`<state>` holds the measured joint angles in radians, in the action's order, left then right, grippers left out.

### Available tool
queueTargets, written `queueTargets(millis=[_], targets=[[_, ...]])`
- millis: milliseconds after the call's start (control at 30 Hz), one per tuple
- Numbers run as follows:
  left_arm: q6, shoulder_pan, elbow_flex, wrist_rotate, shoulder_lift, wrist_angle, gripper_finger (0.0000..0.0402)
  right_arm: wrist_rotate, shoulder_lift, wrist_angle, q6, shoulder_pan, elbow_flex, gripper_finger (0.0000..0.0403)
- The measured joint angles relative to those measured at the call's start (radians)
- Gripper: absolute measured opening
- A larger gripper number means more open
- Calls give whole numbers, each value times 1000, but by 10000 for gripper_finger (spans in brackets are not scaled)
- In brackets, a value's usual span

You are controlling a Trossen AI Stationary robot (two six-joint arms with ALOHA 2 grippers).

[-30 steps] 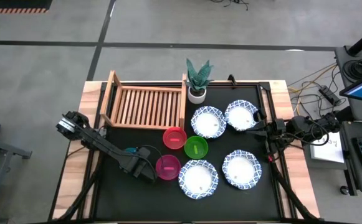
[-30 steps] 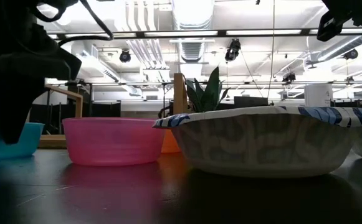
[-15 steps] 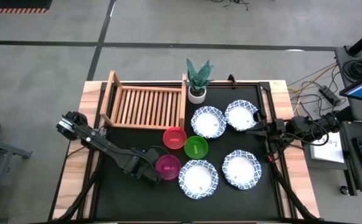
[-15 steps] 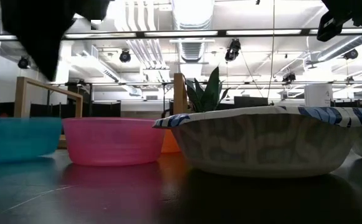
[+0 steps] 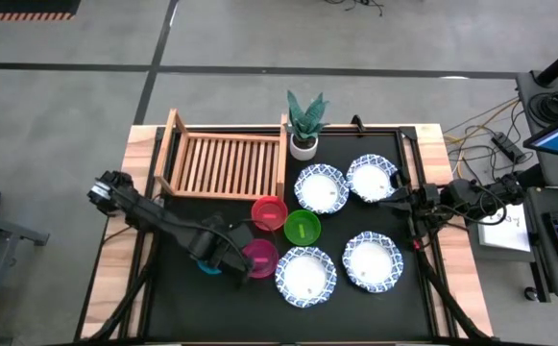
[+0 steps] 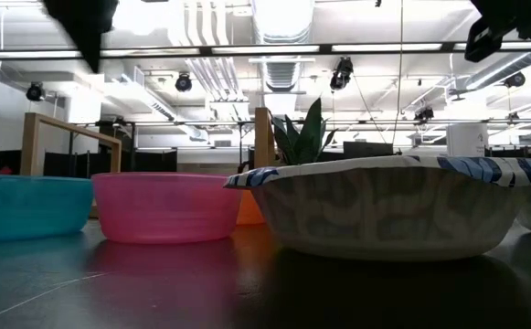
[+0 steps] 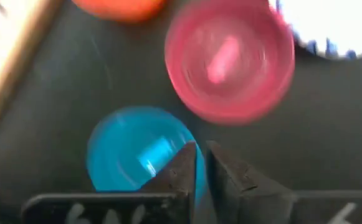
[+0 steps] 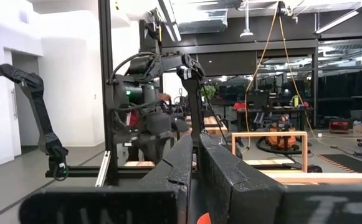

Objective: Place and stack bowls onto a shelf
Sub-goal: Put the blue bowl on the shelf

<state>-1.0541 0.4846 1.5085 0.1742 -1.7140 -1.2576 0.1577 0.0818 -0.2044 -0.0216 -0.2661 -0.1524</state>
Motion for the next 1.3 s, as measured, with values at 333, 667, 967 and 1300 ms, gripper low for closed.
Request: queueTargets(millis=[333,667,967,1300], targets=[[-321,5,-156,-116,0,229,189,0,3,28,2,0,-1,18],[-369,6,-318,-140,-1,286,231,0,5,28,3,0,-1,18],[-346,13,-442,-140,-1,389,231,0,5,29,3,0,-1,18],[-313,16,-482,-139,-1,450,95,0,5,29,-2,0,-1,18]])
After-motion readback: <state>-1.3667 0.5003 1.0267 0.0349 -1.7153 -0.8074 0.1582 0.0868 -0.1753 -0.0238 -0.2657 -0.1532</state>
